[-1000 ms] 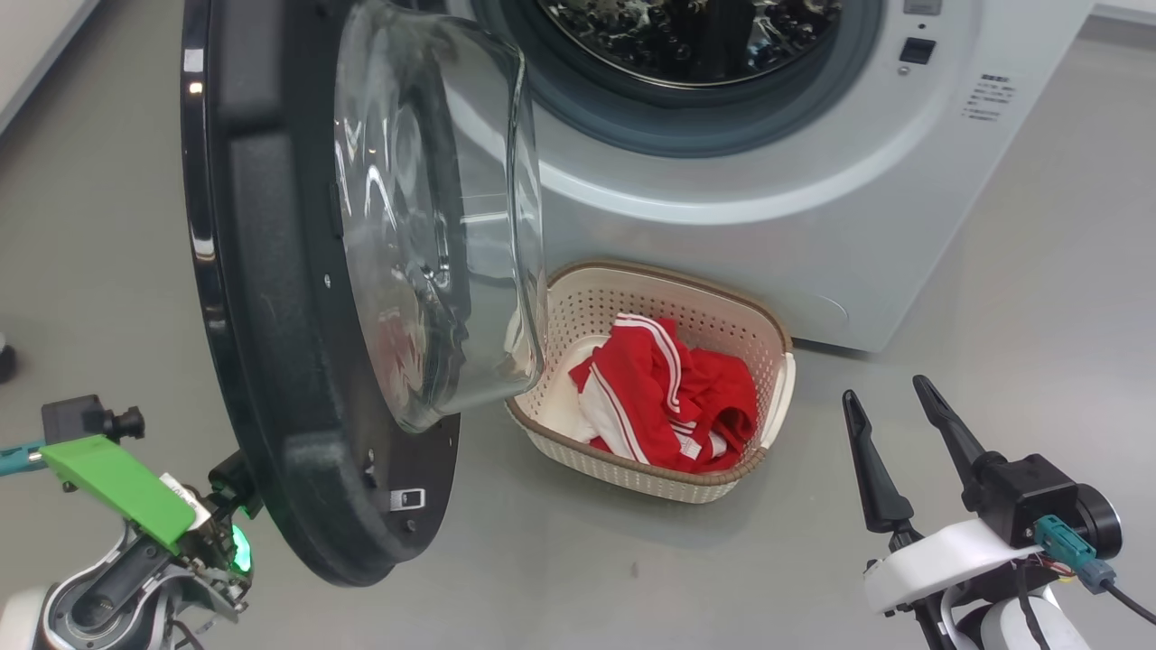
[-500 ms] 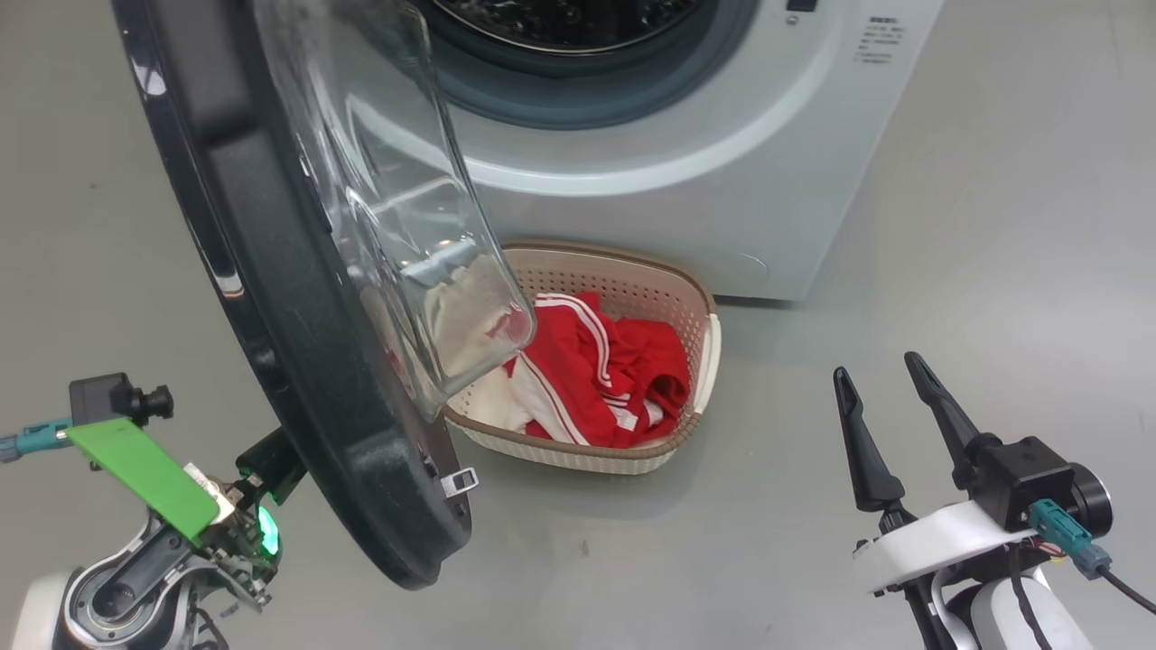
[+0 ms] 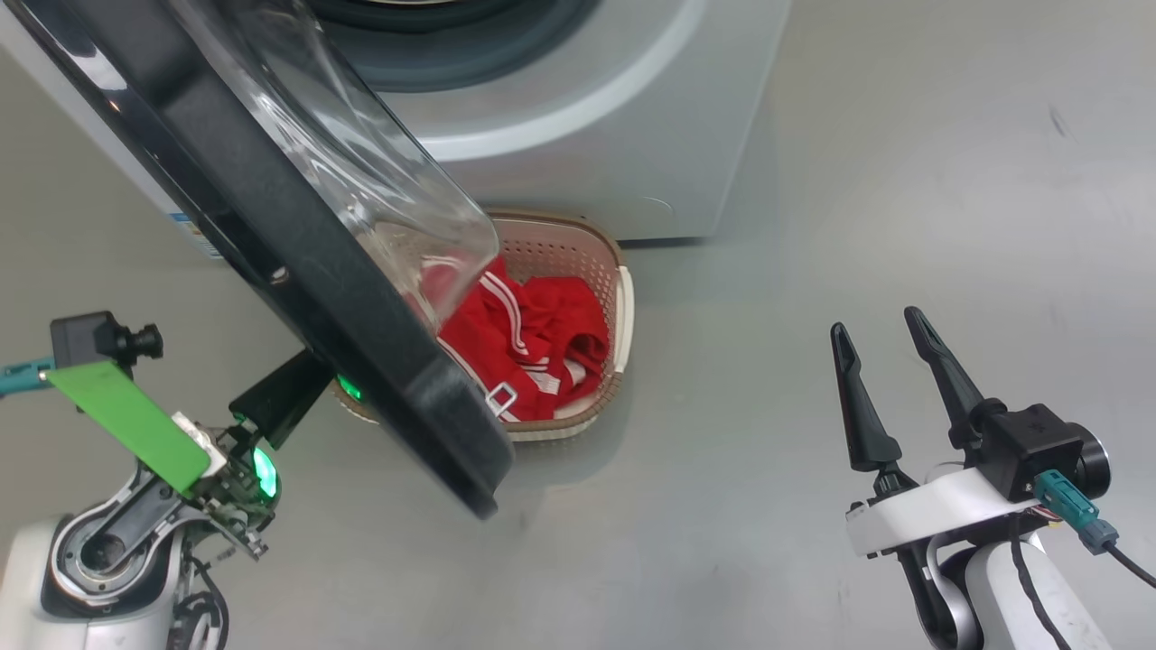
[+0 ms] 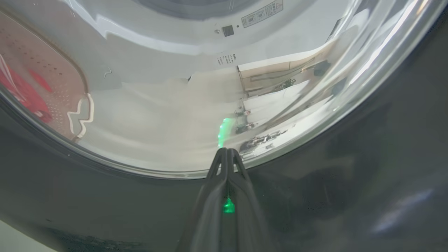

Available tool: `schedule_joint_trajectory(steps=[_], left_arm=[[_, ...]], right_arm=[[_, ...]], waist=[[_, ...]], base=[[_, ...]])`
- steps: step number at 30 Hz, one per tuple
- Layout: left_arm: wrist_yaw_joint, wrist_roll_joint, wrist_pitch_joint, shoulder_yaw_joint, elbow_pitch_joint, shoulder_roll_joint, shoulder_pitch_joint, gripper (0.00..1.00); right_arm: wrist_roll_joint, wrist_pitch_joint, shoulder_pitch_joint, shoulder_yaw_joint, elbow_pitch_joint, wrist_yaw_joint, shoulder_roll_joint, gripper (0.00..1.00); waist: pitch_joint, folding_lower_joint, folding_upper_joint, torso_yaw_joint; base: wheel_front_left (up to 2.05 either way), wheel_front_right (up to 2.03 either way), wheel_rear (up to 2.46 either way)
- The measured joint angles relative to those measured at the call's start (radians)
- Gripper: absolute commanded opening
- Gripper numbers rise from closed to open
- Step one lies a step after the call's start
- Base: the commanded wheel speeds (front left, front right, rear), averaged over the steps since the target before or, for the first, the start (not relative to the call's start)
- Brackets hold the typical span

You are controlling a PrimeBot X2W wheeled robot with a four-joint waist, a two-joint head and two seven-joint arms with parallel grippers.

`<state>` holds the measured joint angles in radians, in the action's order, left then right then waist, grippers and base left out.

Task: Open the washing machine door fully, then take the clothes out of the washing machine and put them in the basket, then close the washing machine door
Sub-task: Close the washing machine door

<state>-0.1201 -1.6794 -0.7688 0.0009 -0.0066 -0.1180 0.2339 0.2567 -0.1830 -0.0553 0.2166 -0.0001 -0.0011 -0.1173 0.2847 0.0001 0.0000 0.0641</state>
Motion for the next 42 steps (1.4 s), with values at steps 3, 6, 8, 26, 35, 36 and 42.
schedule_joint_trajectory(steps=[3,6,8,26,35,36,42], left_arm=[[0.000,0.003,0.004,0.004,0.000,0.001,0.025,0.00],[0.000,0.009,0.009,0.009,0.001,0.002,0.049,0.00],[0.000,0.009,0.015,0.016,0.005,0.004,0.070,0.00],[0.001,0.046,0.091,0.058,0.109,-0.002,0.355,0.00],[0.001,0.097,0.150,0.073,0.201,-0.001,0.464,0.00],[0.001,0.099,0.155,0.074,0.212,-0.001,0.476,0.00],[0.001,0.110,0.177,0.068,0.288,0.000,0.541,0.00]], right_arm=[[0.007,-0.005,-0.012,0.001,0.000,0.007,0.007,1.00],[0.007,-0.012,-0.025,0.001,0.001,0.009,0.016,1.00],[0.008,-0.016,-0.031,0.001,0.002,0.009,0.019,1.00],[0.042,-0.049,-0.123,0.007,0.031,0.017,0.041,1.00],[0.044,-0.059,-0.152,0.008,0.056,0.024,0.049,1.00],[0.044,-0.060,-0.153,0.007,0.058,0.025,0.050,1.00],[0.048,-0.060,-0.162,0.002,0.075,0.025,0.052,1.00]], waist=[[0.021,0.0000,0.0000,-0.032],[0.042,0.0000,0.0000,-0.065],[0.056,0.0000,0.0000,-0.086],[0.211,0.0000,0.0000,-0.249],[0.253,0.0000,0.0000,-0.302],[0.256,0.0000,0.0000,-0.307],[0.268,0.0000,0.0000,-0.326]], base=[[0.00,0.00,0.00],[0.00,0.00,0.00],[0.00,0.00,0.00],[0.00,0.00,0.00],[0.00,0.00,0.00],[0.00,0.00,0.00],[0.00,0.00,0.00]])
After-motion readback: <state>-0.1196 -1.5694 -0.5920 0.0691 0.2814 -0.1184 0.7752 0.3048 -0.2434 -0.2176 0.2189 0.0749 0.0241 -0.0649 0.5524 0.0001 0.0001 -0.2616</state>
